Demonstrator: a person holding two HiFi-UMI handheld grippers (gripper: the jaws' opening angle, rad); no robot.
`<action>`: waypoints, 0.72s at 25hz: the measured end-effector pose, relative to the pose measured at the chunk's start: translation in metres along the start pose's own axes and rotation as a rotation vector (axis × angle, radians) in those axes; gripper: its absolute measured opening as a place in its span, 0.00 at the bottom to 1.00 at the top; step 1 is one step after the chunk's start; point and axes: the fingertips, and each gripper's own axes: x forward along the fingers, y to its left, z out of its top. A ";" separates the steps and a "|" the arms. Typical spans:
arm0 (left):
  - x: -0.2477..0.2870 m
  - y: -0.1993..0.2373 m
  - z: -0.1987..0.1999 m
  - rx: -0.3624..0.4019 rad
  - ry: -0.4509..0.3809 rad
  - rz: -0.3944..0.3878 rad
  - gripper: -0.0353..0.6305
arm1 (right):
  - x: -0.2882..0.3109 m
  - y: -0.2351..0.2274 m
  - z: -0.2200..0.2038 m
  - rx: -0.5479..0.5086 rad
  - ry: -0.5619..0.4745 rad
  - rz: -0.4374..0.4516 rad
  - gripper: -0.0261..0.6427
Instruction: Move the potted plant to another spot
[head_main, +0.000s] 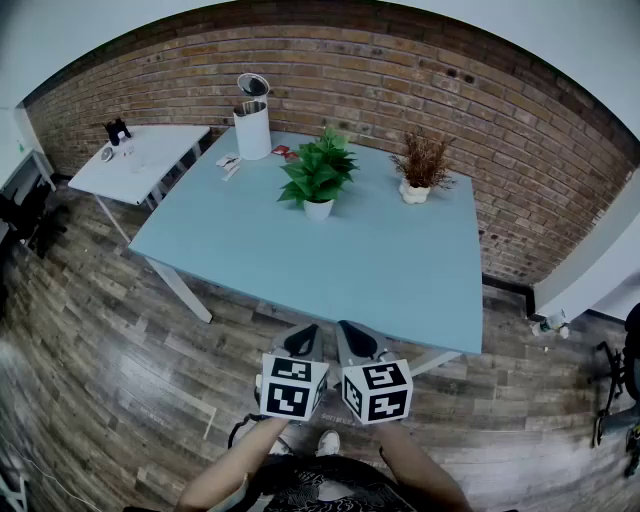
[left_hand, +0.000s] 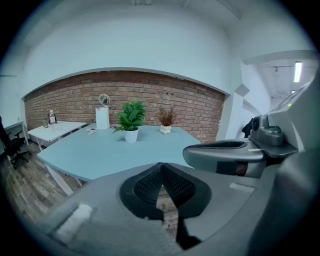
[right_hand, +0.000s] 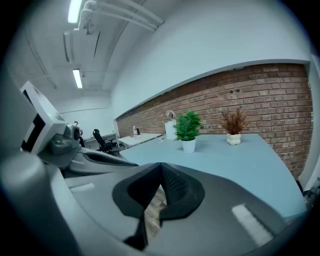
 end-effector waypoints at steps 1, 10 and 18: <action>0.002 -0.002 0.000 -0.002 0.001 0.003 0.05 | 0.000 -0.003 -0.001 -0.002 0.003 0.004 0.05; 0.023 -0.006 0.004 -0.035 -0.002 0.036 0.05 | 0.010 -0.020 -0.003 -0.011 0.022 0.049 0.05; 0.037 -0.001 0.001 -0.047 0.020 0.069 0.05 | 0.026 -0.032 -0.005 -0.011 0.035 0.080 0.05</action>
